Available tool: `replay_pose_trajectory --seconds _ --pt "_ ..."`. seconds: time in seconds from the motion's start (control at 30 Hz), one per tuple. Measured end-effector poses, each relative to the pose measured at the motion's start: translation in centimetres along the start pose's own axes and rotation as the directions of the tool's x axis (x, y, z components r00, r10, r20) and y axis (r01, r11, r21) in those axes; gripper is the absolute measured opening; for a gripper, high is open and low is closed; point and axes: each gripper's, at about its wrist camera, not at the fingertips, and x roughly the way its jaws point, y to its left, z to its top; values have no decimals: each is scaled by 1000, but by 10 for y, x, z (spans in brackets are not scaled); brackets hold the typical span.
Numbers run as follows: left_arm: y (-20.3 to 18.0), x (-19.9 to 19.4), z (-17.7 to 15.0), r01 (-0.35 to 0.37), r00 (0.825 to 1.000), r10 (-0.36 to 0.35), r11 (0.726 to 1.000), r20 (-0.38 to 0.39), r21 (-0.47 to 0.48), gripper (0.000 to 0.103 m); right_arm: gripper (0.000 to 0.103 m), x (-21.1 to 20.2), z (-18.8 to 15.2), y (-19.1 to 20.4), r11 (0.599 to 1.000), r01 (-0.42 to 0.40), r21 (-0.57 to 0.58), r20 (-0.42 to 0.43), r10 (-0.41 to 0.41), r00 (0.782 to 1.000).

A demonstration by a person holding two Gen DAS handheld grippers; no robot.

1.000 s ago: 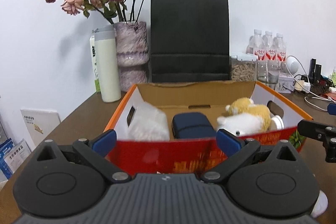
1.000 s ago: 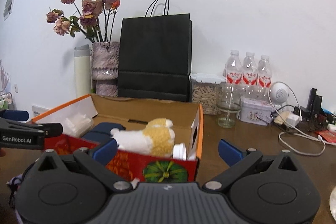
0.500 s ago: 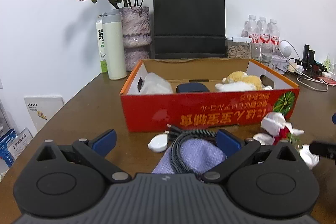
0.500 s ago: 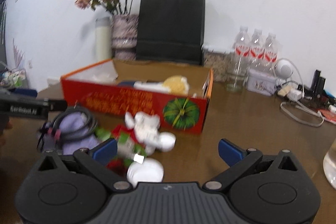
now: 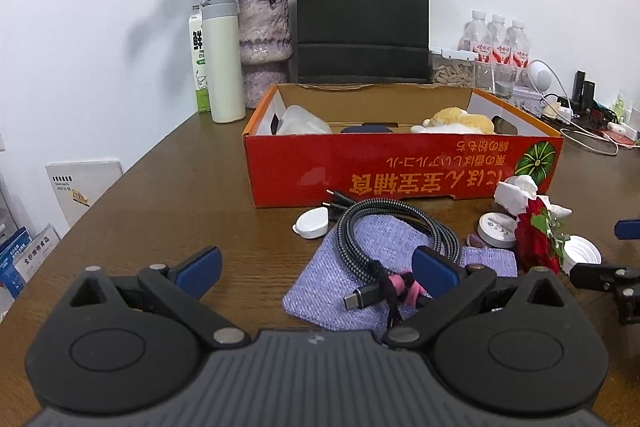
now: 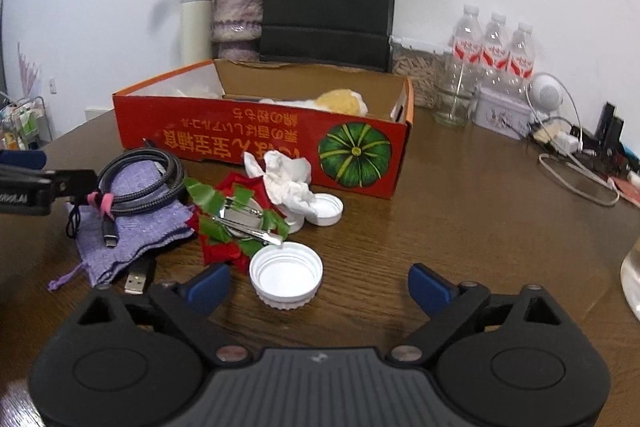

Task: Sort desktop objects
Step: 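Grasp the braided black cable with the left gripper while the right grasps another white cap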

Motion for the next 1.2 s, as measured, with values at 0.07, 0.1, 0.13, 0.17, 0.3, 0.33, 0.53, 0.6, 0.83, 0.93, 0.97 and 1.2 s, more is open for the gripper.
replay_pose_trajectory --seconds 0.07,0.1,0.13,0.17,0.3,0.33,0.53,0.6,0.83,0.93,0.97,1.2 --pt "0 0 -1 3 1000 -3 1000 -2 -2 103 92 1 0 1 1000 -3 2 -4 3 1000" --pt "0 -1 -2 5 1000 -5 1000 -3 -2 103 88 1 0 1 1000 -4 1 -4 4 1000" --pt "0 -1 -2 6 1000 -6 1000 -5 -3 103 83 1 0 2 1000 -6 0 -8 6 1000" --pt "0 0 -2 6 1000 -6 1000 -6 -4 103 81 2 0 2 1000 -9 1 -12 9 1000" --pt "1 -1 -3 9 1000 -9 1000 -8 -7 103 60 3 0 2 1000 -26 7 -18 26 999" --pt "1 -1 -3 9 1000 -9 1000 -8 -7 103 54 3 0 2 1000 -30 7 -16 30 999" --pt "0 -1 -3 12 1000 -12 1000 -11 0 103 38 -1 -1 2 1000 -28 8 -9 29 1000" --pt "-1 -1 -2 15 1000 -15 1000 -10 2 103 38 -3 -2 0 1000 -20 9 -2 20 1000" --pt "-7 4 6 40 999 -39 999 -23 16 103 38 -10 3 -21 998 27 56 37 -29 999" --pt "-14 9 10 61 997 -60 998 -39 34 103 38 -13 6 -27 997 36 68 55 -39 998" --pt "-17 11 11 70 996 -67 997 -50 42 103 38 -12 8 -29 997 37 70 61 -41 997" --pt "-37 35 17 85 989 -72 992 -128 98 103 38 -3 23 -34 998 36 56 86 -41 995"
